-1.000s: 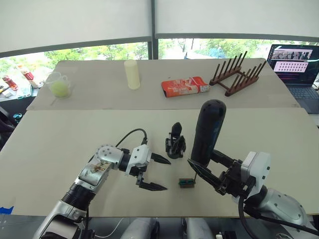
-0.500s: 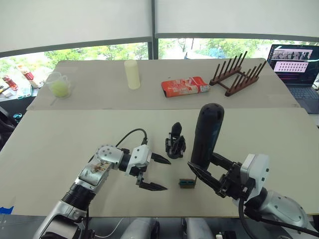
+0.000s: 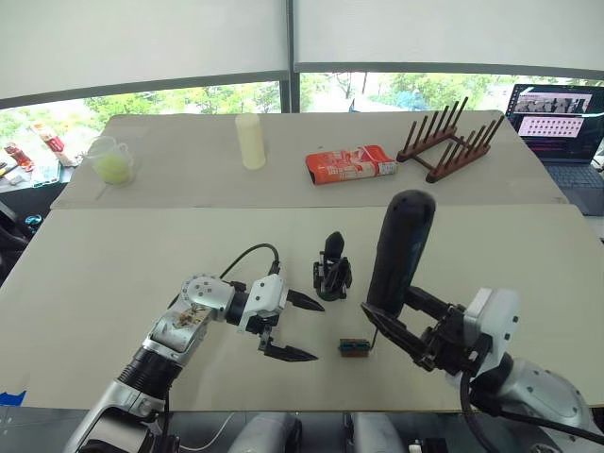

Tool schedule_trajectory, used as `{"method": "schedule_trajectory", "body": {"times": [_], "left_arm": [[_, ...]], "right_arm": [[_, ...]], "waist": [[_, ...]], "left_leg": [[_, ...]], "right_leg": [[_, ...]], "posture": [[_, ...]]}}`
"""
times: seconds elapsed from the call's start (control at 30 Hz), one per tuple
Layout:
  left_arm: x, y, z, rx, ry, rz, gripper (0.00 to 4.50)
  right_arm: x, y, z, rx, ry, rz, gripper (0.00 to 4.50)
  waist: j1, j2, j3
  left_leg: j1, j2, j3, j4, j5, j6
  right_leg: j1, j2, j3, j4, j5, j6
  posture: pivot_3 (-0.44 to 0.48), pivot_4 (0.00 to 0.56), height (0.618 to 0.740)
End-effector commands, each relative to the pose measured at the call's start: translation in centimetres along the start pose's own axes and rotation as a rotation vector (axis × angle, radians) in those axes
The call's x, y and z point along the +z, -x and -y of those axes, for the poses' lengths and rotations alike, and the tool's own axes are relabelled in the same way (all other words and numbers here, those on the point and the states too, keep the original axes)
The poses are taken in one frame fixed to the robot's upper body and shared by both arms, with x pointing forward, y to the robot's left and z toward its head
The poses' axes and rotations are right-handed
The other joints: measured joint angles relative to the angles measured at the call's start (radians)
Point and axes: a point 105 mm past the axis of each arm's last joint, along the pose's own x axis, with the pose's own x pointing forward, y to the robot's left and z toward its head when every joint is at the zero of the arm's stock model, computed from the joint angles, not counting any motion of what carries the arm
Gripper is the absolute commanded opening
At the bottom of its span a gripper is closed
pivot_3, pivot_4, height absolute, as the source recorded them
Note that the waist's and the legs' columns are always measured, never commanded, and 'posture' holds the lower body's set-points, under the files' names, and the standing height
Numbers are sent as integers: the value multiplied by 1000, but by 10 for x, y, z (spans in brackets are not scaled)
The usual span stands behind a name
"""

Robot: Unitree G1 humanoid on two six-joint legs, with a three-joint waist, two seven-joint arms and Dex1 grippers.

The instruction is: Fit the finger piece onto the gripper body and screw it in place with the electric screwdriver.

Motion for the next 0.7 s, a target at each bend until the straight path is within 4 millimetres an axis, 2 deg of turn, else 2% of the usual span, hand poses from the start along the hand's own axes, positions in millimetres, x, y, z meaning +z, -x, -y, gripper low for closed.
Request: {"method": "schedule_trajectory", "body": {"times": [0.03, 0.37, 0.7], "left_arm": [[5, -1, -1, -10, -38, 6, 4500], [4, -2, 1, -17, -40, 1, 4500], [3, -2, 1, -17, -38, -2, 4500]], "right_arm": [[21, -2, -10, 29, 53, 87, 1914], [28, -6, -16, 31, 55, 107, 1914], [26, -7, -11, 25, 59, 92, 1914]], "waist": [[0, 0, 0], [0, 0, 0], [0, 0, 0]], "left_leg": [[0, 0, 0, 0, 0, 0], [0, 0, 0, 0, 0, 0], [0, 0, 0, 0, 0, 0]], "right_leg": [[0, 0, 0, 0, 0, 0], [0, 0, 0, 0, 0, 0], [0, 0, 0, 0, 0, 0]], "posture": [[0, 150, 740], [0, 150, 740], [0, 150, 740]]}}
